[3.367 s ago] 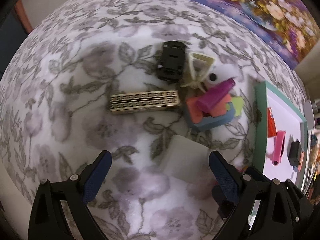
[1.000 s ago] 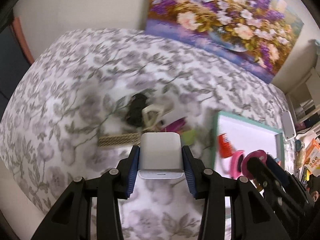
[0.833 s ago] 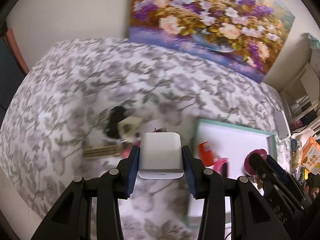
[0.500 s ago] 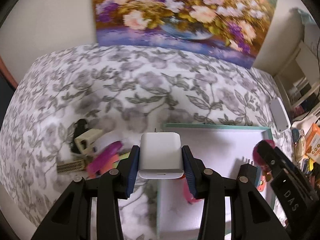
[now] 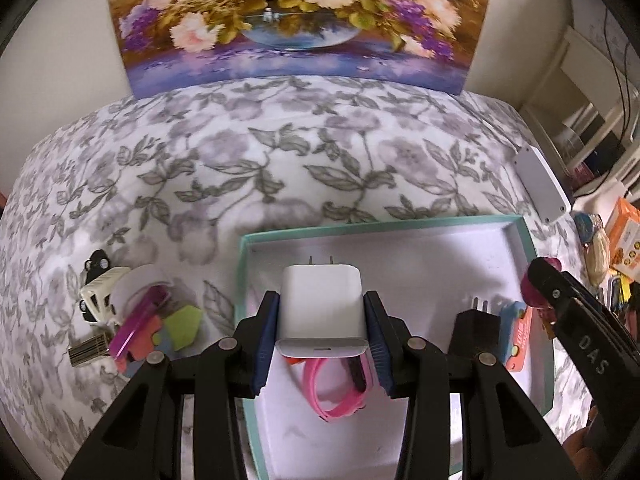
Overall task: Organize rigid objects
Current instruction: 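Carry the white adapter with the left tool into the tray while the right carries the figure, then open the left gripper releasing the adapter while the right releases the dog figure in the tray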
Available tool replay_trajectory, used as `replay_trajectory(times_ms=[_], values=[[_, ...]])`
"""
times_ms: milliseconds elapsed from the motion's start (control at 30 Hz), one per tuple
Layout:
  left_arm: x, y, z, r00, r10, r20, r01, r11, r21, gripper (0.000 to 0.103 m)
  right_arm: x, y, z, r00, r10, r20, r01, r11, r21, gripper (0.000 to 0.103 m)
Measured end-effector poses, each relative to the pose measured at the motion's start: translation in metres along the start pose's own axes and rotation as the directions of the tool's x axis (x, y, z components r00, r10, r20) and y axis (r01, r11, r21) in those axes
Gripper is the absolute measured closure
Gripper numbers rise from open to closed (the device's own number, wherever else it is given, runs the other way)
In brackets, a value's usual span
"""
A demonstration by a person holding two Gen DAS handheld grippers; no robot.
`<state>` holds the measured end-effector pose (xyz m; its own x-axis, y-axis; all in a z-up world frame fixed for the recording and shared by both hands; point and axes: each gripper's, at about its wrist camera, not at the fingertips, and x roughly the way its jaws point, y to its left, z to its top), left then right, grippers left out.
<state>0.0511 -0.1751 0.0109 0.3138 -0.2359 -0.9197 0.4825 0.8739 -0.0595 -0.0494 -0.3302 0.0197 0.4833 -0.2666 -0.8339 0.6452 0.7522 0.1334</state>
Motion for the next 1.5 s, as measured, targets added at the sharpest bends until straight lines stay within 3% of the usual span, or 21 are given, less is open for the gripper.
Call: replay_trajectory(times_ms=[567,633,700,800,967,1100,1367,1500], values=[[0.015,0.003,-0.008,0.999,0.003,-0.047,-0.003,1.000,0.000,0.059,0.020,0.002,-0.013,0.996,-0.040,-0.078,0.036,0.998,-0.049,0.058],[0.012,0.001,-0.007,0.999,0.005,-0.040,-0.004,1.000,0.006,0.056,0.021,0.004,-0.014,0.996,-0.032,-0.089,0.027,0.998,-0.055,0.058],[0.011,0.002,-0.007,0.999,0.006,-0.040,-0.006,1.000,0.004,0.044,0.022,0.007,-0.014,0.995,-0.034,-0.094,0.027,0.997,-0.069,0.058],[0.010,0.004,-0.006,0.999,0.017,-0.040,-0.017,1.000,0.001,0.043,0.020,0.011,-0.015,0.994,-0.027,-0.104,0.018,0.997,-0.080,0.057],[0.006,0.014,-0.006,0.999,0.044,-0.030,-0.045,0.999,-0.020,0.039,0.012,0.018,-0.013,0.995,-0.017,-0.097,0.007,0.995,-0.101,0.044],[0.003,0.026,-0.007,0.995,0.094,-0.020,-0.094,0.995,-0.044,0.021,0.009,0.023,-0.013,0.995,-0.012,-0.097,0.001,0.994,-0.114,0.032],[0.008,0.054,-0.010,0.983,0.173,-0.061,-0.178,0.980,-0.092,0.016,0.013,0.028,-0.017,0.991,-0.031,-0.130,0.013,0.990,-0.139,0.022],[0.009,0.062,-0.012,0.977,0.203,-0.069,-0.210,0.971,-0.112,0.013,0.016,0.027,-0.018,0.989,-0.045,-0.141,0.025,0.990,-0.139,0.011]])
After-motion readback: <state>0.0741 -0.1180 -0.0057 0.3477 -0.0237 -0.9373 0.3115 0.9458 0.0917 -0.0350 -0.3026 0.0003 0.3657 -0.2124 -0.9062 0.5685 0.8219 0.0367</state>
